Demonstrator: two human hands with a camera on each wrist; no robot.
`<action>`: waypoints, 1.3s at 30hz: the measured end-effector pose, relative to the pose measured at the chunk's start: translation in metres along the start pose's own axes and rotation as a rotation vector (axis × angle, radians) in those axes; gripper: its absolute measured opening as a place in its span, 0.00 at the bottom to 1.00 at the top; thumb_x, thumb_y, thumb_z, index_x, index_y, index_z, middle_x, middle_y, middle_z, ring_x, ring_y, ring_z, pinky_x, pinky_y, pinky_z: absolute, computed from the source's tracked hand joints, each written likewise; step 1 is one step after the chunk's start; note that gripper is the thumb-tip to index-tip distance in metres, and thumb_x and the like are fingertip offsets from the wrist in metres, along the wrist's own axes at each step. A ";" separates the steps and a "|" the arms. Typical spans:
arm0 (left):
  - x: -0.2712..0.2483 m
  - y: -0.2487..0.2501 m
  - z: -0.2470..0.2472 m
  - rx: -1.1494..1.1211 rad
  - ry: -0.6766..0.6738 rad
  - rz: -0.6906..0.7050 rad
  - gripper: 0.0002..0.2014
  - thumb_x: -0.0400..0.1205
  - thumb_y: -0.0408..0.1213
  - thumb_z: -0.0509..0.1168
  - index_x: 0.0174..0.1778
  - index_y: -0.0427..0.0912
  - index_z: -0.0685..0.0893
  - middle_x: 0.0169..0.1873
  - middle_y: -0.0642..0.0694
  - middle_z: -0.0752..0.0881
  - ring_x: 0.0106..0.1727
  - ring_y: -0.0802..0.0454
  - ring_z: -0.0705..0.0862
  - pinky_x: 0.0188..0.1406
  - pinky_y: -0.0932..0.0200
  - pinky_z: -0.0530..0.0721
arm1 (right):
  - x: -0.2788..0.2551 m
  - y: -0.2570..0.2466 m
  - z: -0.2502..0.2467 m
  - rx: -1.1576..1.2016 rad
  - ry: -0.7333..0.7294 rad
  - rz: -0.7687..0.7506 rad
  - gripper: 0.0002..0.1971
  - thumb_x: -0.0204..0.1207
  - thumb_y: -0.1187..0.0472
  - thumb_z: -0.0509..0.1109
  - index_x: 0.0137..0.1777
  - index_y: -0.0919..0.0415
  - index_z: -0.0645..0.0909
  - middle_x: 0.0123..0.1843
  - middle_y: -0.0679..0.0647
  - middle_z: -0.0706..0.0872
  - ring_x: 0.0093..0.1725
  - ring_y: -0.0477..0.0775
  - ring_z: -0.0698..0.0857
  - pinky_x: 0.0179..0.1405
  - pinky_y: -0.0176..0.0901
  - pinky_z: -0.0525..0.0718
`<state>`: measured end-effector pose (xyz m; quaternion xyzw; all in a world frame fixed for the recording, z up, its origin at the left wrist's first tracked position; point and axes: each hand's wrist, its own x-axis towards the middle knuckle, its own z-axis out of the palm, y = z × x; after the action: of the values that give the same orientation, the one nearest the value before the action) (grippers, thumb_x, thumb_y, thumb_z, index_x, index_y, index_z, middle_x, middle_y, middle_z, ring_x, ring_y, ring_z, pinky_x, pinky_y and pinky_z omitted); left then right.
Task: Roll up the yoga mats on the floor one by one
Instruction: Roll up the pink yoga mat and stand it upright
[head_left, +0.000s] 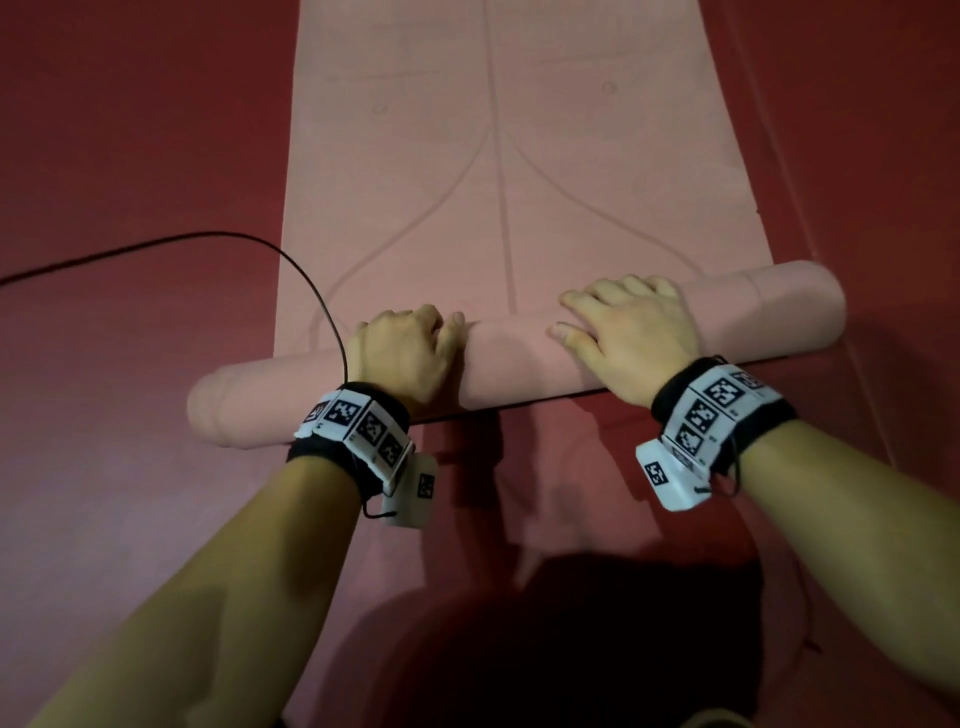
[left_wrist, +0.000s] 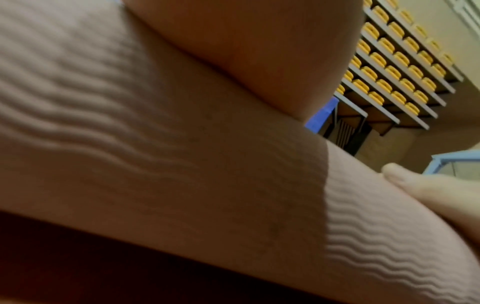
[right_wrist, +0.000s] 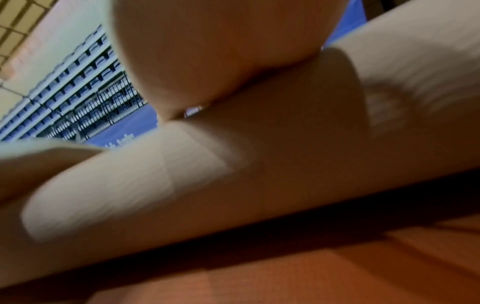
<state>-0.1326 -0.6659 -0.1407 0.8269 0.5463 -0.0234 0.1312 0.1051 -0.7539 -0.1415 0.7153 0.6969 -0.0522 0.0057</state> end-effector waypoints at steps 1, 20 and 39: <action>-0.001 0.000 0.000 -0.002 0.026 -0.022 0.29 0.85 0.58 0.45 0.48 0.42 0.86 0.48 0.39 0.89 0.53 0.34 0.84 0.53 0.45 0.74 | 0.005 0.000 -0.001 -0.005 0.003 0.006 0.33 0.82 0.32 0.42 0.65 0.48 0.82 0.56 0.51 0.88 0.57 0.61 0.84 0.60 0.58 0.75; 0.036 -0.003 -0.006 0.046 0.043 -0.102 0.25 0.89 0.52 0.47 0.46 0.43 0.86 0.50 0.37 0.89 0.55 0.34 0.84 0.63 0.40 0.72 | 0.040 0.004 -0.001 -0.047 0.109 0.108 0.27 0.85 0.40 0.47 0.56 0.51 0.86 0.50 0.53 0.90 0.53 0.62 0.84 0.60 0.58 0.73; 0.057 -0.005 -0.010 0.058 0.045 0.011 0.39 0.79 0.70 0.38 0.61 0.51 0.86 0.58 0.40 0.87 0.61 0.34 0.81 0.60 0.37 0.76 | 0.060 0.009 -0.018 -0.137 -0.197 -0.085 0.61 0.52 0.35 0.84 0.83 0.52 0.58 0.76 0.54 0.73 0.74 0.60 0.72 0.74 0.64 0.66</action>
<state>-0.1151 -0.6109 -0.1428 0.8337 0.5436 -0.0200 0.0952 0.1166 -0.6929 -0.1292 0.6743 0.7247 -0.0747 0.1205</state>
